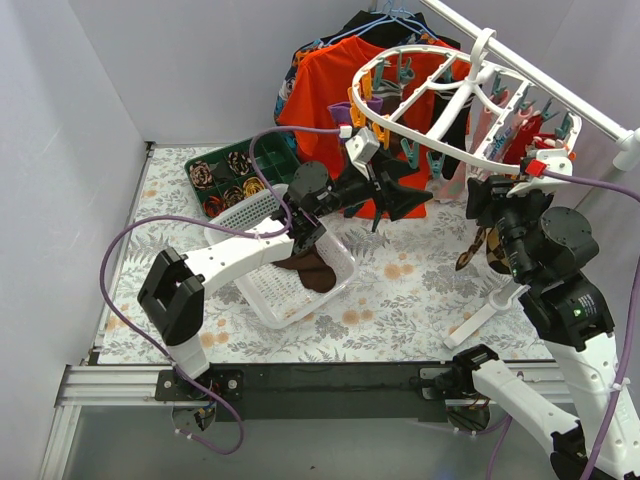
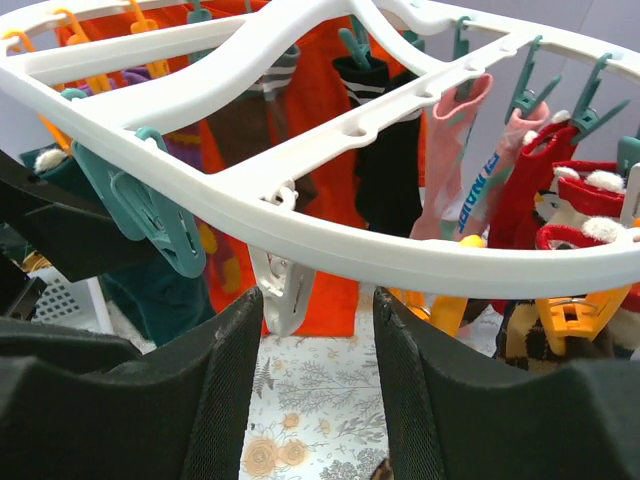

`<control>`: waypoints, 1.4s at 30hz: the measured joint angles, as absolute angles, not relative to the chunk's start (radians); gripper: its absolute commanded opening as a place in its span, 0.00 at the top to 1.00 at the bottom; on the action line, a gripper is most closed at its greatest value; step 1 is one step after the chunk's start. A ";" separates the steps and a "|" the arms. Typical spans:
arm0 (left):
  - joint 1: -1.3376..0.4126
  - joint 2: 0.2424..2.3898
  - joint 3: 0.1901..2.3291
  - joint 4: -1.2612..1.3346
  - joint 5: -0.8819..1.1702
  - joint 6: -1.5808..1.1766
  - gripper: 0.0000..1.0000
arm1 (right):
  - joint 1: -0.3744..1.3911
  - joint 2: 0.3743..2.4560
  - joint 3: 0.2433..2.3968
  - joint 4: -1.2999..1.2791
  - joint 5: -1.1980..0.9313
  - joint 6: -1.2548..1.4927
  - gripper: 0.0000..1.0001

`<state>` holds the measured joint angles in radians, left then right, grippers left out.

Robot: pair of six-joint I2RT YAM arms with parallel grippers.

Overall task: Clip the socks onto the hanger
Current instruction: Open the clamp at the hanger.

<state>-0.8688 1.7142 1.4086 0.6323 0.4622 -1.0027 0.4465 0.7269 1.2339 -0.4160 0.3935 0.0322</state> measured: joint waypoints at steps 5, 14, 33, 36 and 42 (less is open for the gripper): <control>-0.889 1.732 1.415 0.636 0.464 -0.997 0.27 | 0.447 0.729 1.234 -0.416 0.392 0.034 0.47; -0.914 1.732 1.415 0.627 0.453 -0.947 0.27 | 0.447 0.758 1.235 -0.393 0.398 0.055 0.58; -0.939 1.732 1.415 0.610 0.427 -0.883 0.27 | 0.447 0.749 1.247 -0.363 0.432 0.054 0.99; -0.947 1.732 1.415 0.614 0.427 -0.875 0.27 | 0.447 0.746 1.247 -0.364 0.425 0.058 0.99; -0.968 1.732 1.414 0.672 0.421 -0.832 0.27 | 0.447 0.746 1.247 -0.364 0.408 0.077 0.99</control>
<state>-0.9676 1.7317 1.4136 0.6716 0.4213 -0.8322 0.4465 0.7464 1.2472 -0.3637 0.4084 0.0769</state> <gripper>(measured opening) 0.729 0.022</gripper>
